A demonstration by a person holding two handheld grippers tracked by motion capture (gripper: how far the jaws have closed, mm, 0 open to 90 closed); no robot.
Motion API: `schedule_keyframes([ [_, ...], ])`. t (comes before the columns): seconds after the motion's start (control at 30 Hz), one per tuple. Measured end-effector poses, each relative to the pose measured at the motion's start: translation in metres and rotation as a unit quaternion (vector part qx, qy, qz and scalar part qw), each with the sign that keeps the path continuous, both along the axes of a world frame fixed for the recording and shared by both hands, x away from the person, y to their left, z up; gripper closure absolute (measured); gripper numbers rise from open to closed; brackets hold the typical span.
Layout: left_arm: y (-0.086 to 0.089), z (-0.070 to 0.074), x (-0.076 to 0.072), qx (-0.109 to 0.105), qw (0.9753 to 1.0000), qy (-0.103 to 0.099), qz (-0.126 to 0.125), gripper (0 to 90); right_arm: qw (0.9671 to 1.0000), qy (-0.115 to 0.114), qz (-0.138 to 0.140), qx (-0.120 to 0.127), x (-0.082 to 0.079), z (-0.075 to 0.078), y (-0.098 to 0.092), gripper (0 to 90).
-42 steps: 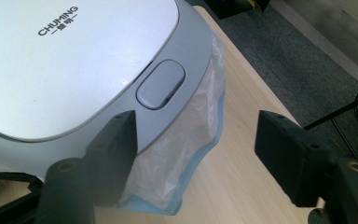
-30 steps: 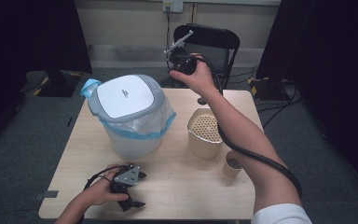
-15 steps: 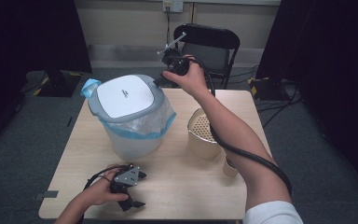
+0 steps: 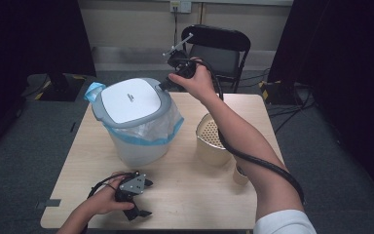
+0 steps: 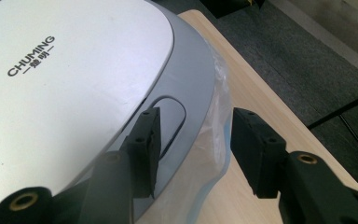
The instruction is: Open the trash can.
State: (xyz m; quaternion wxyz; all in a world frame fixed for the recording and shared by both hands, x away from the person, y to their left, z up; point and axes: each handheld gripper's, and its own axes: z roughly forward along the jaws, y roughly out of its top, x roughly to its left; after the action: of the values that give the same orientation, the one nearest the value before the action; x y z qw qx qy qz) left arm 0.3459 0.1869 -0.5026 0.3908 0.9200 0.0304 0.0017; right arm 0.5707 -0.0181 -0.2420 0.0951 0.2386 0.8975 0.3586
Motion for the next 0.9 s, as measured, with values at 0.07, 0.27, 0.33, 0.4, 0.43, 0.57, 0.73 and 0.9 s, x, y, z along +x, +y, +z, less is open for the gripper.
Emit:
schedule_keyframes([
  [0.07,0.000,0.000,0.000,0.000,1.0000,0.000,0.000,0.0,1.0000,-0.002,0.002,-0.006,-0.001,0.001,0.001,54.0],
  [0.27,0.000,0.000,0.000,0.000,1.0000,0.000,0.000,0.0,0.9999,0.000,-0.001,-0.013,-0.001,0.001,0.003,54.3],
  [0.33,0.000,0.000,0.000,0.000,1.0000,0.000,0.000,0.0,0.9998,0.002,0.000,-0.018,-0.001,0.001,0.003,54.6],
  [0.4,0.000,0.000,0.000,0.001,1.0000,0.000,0.000,0.0,0.9998,-0.004,-0.001,-0.020,-0.001,0.002,0.003,53.1],
  [0.43,0.000,0.000,0.000,0.001,1.0000,0.000,-0.001,0.0,0.9997,-0.006,-0.003,-0.022,-0.002,0.002,0.003,49.0],
  [0.57,0.000,0.000,0.000,0.001,1.0000,-0.001,-0.001,0.0,0.9998,-0.014,-0.013,-0.009,-0.003,0.001,-0.007,32.1],
  [0.73,0.000,0.000,0.000,0.000,1.0000,-0.001,-0.001,0.0,0.9995,-0.011,-0.022,0.021,-0.006,0.001,-0.022,25.0],
  [0.9,0.000,0.000,0.000,0.001,1.0000,-0.001,-0.001,0.0,0.9986,-0.023,-0.021,0.042,-0.016,-0.001,-0.045,20.5],
])
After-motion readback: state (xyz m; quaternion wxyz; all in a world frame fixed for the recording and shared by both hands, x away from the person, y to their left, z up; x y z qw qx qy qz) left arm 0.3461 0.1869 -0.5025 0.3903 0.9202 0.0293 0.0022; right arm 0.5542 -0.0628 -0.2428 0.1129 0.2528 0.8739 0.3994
